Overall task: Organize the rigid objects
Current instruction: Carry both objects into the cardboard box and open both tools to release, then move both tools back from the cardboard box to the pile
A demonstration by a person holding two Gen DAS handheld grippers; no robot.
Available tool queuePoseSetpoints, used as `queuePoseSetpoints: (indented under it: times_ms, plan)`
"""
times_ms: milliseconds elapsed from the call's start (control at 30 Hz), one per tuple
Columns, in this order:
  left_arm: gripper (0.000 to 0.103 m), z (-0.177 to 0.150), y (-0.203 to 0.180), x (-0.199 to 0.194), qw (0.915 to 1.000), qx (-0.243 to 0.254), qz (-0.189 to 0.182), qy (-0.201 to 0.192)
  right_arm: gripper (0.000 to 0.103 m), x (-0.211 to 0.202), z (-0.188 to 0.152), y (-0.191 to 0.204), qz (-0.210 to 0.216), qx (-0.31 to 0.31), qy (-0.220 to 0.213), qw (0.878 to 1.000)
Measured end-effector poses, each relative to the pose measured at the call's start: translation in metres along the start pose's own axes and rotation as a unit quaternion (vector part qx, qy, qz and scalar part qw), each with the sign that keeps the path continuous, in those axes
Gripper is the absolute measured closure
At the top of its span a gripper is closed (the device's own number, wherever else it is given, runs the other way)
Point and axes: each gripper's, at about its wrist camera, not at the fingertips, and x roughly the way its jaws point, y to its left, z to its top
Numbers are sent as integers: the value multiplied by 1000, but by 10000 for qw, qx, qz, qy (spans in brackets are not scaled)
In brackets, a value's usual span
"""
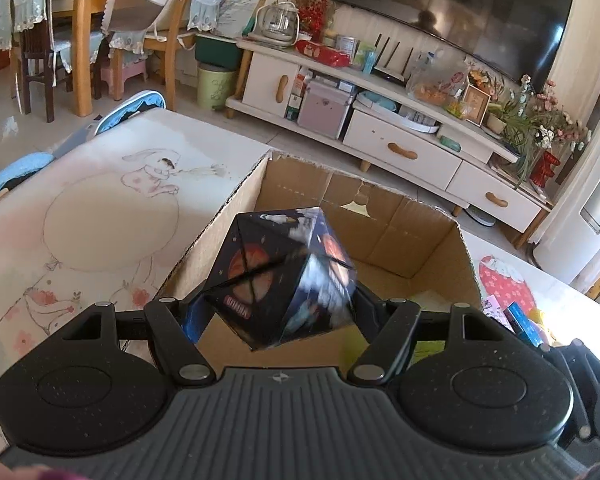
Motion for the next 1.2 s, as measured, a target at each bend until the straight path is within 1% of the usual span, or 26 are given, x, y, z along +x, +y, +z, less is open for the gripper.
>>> queuePoseSetpoints:
  times_ms: [33, 100, 167, 233, 367, 500, 667, 833, 1000, 1100, 1200]
  plan:
    - [14, 1, 0, -1, 10000, 3, 12, -12, 21, -1, -2, 1, -16, -11, -4, 10000]
    - [5, 2, 0, -3, 10000, 31, 9, -73, 19, -7, -4, 0, -18, 39, -51, 10000]
    - [3, 2, -4, -8, 9998, 105, -19, -155, 19, -15, -4, -1, -25, 95, -93, 9999]
    - [1, 1, -8, -12, 9996, 174, -73, -222, 15, -25, -6, -1, -100, 131, -167, 9997]
    - [1, -3, -14, -17, 9989, 319, -164, -294, 12, -50, -14, -6, -285, 256, -341, 9987]
    - [0, -9, -19, -20, 9983, 405, -257, -326, 11, -73, -28, -10, -601, 285, -446, 9968]
    - [0, -16, -27, -24, 9967, 564, -412, -403, 11, -91, -50, -19, -884, 510, -419, 9939]
    - [0, -22, -33, -29, 9938, 698, -679, -538, 11, -98, -65, -33, -1075, 768, -335, 9907]
    - [0, -28, -37, -32, 9908, 791, -889, -647, 11, -101, -78, -55, -1221, 1204, -256, 9849]
    - [0, -29, -37, -33, 9892, 852, -971, -688, 11, -104, -87, -68, -1301, 1442, -226, 9807]
    - [0, -29, -37, -31, 9884, 859, -1040, -704, 11, -106, -96, -79, -1406, 1543, -206, 9778]
